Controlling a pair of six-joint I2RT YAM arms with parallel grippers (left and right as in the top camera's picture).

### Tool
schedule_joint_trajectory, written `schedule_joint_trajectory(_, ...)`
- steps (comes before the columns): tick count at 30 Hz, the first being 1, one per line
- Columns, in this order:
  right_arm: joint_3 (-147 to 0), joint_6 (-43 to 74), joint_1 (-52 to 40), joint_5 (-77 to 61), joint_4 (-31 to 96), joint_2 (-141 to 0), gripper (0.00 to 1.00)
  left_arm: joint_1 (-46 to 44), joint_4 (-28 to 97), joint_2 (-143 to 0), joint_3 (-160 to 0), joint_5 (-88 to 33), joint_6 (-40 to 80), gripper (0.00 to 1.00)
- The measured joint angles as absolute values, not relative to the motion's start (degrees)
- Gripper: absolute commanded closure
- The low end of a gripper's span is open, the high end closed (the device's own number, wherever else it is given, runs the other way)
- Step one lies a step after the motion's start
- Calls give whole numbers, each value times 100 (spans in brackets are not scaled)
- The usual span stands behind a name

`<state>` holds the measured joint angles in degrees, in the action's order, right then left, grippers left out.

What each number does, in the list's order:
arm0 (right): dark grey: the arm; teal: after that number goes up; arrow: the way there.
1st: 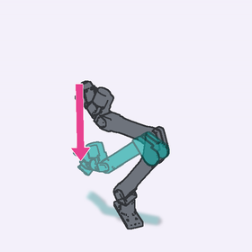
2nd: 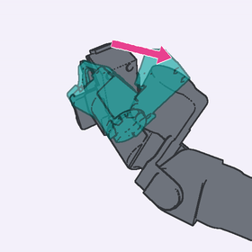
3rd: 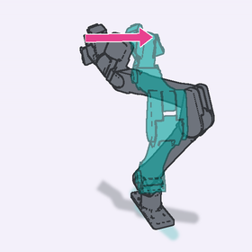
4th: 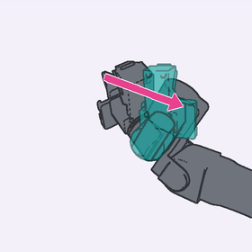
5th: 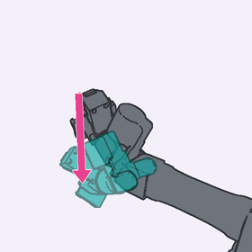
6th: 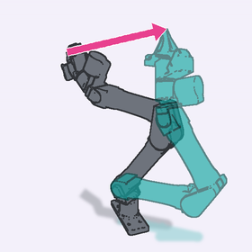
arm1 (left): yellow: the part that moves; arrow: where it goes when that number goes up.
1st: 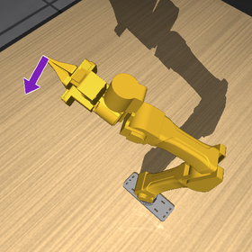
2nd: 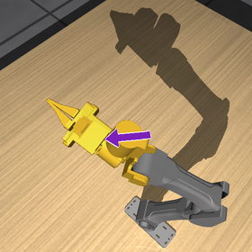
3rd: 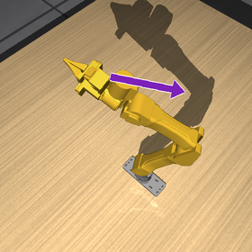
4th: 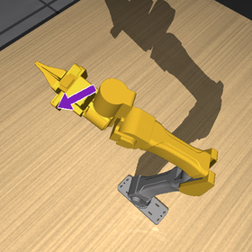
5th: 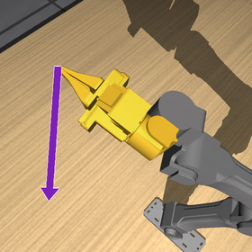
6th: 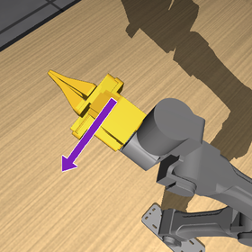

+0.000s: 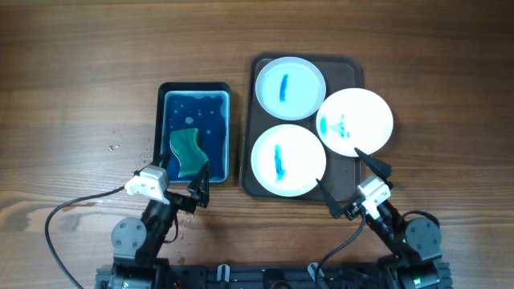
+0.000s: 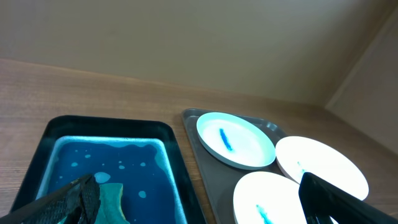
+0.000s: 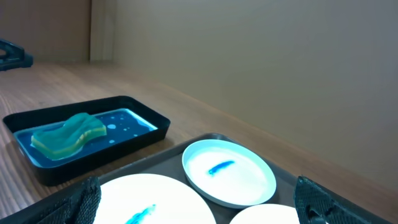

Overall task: Clean dirty plates on tray and stack at the side
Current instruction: 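Move the left gripper toward the sponge and the right toward the plates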

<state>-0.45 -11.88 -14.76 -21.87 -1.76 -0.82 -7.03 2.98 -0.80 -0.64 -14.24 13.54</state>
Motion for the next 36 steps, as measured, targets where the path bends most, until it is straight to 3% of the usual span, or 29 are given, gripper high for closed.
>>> schedule_joint_trajectory(36,-45,-1317,-1476,-2176,-176,-82,0,-705,298,-80,-64,-1424,1354,0)
